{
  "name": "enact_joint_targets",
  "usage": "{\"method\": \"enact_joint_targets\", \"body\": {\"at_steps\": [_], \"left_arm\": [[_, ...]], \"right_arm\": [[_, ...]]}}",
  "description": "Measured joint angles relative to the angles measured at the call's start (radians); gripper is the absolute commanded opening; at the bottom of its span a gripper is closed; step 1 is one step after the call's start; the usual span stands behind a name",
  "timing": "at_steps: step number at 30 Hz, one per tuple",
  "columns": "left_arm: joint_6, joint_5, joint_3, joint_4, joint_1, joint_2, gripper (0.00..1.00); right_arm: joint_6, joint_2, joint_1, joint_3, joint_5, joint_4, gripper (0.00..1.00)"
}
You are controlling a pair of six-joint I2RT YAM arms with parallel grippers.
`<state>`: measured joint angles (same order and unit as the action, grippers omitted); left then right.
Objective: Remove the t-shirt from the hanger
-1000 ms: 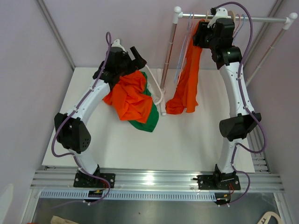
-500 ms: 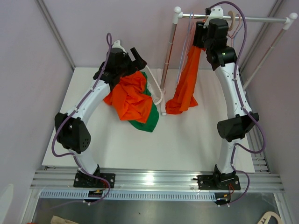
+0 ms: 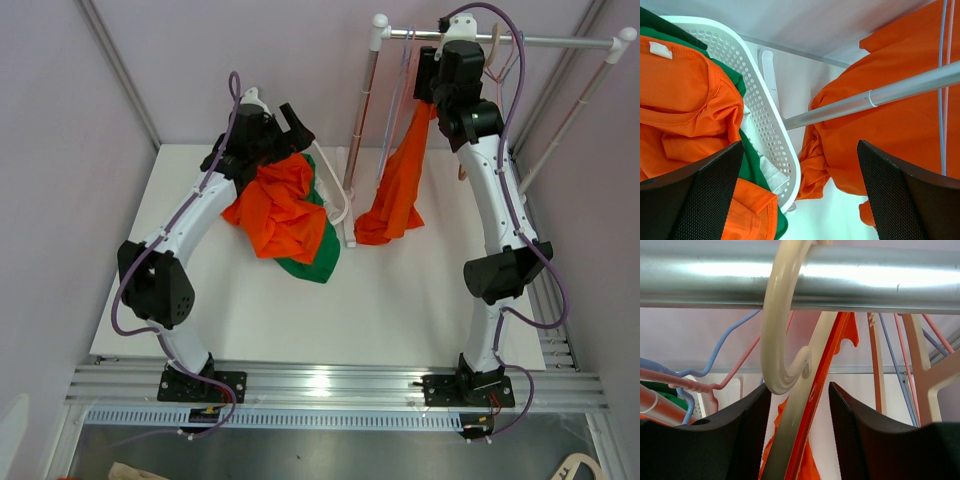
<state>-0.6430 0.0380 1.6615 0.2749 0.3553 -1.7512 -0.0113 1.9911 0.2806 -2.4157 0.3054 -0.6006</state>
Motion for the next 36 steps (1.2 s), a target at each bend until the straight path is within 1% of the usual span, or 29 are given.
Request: {"method": "enact_joint_targets", "body": {"at_steps": [3,4,5,6,7,8,13,14,17,22,25,26,29,31,33,34,35,36], "left_arm": [[0.000,0.000,0.000,-0.003,0.002,0.000,1.00],[0.000,0.000,0.000,-0.003,0.002,0.000,0.99],[0.000,0.000,0.000,-0.003,0.003,0.000,1.00],[0.000,0.000,0.000,-0.003,0.004,0.000,1.00],[0.000,0.000,0.000,-0.003,0.005,0.000,0.99],[0.000,0.000,0.000,-0.003,0.005,0.000,1.00],[0.000,0.003,0.000,-0.003,0.007,0.000,1.00],[0.000,0.005,0.000,-0.003,0.007,0.000,1.00],[0.001,0.010,0.000,-0.002,0.007,0.000,1.00],[0.009,0.011,0.000,-0.002,0.008,0.000,1.00],[0.016,0.016,0.000,-0.001,0.008,0.000,0.99],[0.016,0.017,0.000,-0.001,0.008,0.000,1.00],[0.017,0.018,0.000,-0.001,0.008,0.000,1.00],[0.017,0.018,0.000,-0.001,0.008,0.000,1.00],[0.017,0.020,0.000,-0.001,0.008,0.000,1.00],[0.017,0.022,0.000,-0.001,0.008,0.000,1.00],[0.017,0.022,0.000,-0.001,0.008,0.000,0.99],[0.017,0.024,0.000,-0.001,0.008,0.000,1.00]], "right_arm": [[0.000,-0.003,0.003,0.000,0.006,0.000,0.01],[0.000,-0.005,0.005,0.000,0.008,-0.001,0.08],[0.000,-0.007,0.006,0.000,0.010,-0.002,0.32],[0.000,-0.010,0.008,0.000,0.010,-0.002,0.39],[0.000,-0.013,0.010,0.001,0.008,-0.003,0.43],[0.004,-0.016,0.011,0.001,0.004,-0.003,0.50],[0.053,-0.037,0.009,0.001,-0.053,-0.004,0.54],[0.069,-0.041,0.006,0.001,-0.070,-0.003,0.60],[0.121,-0.053,-0.004,0.001,-0.129,-0.001,0.69],[0.161,-0.054,-0.012,0.002,-0.176,-0.002,0.69],[0.174,-0.054,-0.012,0.002,-0.183,-0.003,0.59],[0.177,-0.054,-0.012,0.002,-0.183,-0.004,0.53],[0.177,-0.054,-0.010,0.002,-0.171,-0.009,0.37],[0.175,-0.054,-0.007,0.000,-0.156,-0.015,0.37],[0.175,-0.049,-0.003,-0.014,-0.143,-0.031,0.42],[0.175,-0.045,-0.001,-0.026,-0.136,-0.039,0.41],[0.174,-0.039,0.000,-0.039,-0.129,-0.043,0.38],[0.171,-0.035,0.002,-0.048,-0.120,-0.048,0.37]]}}
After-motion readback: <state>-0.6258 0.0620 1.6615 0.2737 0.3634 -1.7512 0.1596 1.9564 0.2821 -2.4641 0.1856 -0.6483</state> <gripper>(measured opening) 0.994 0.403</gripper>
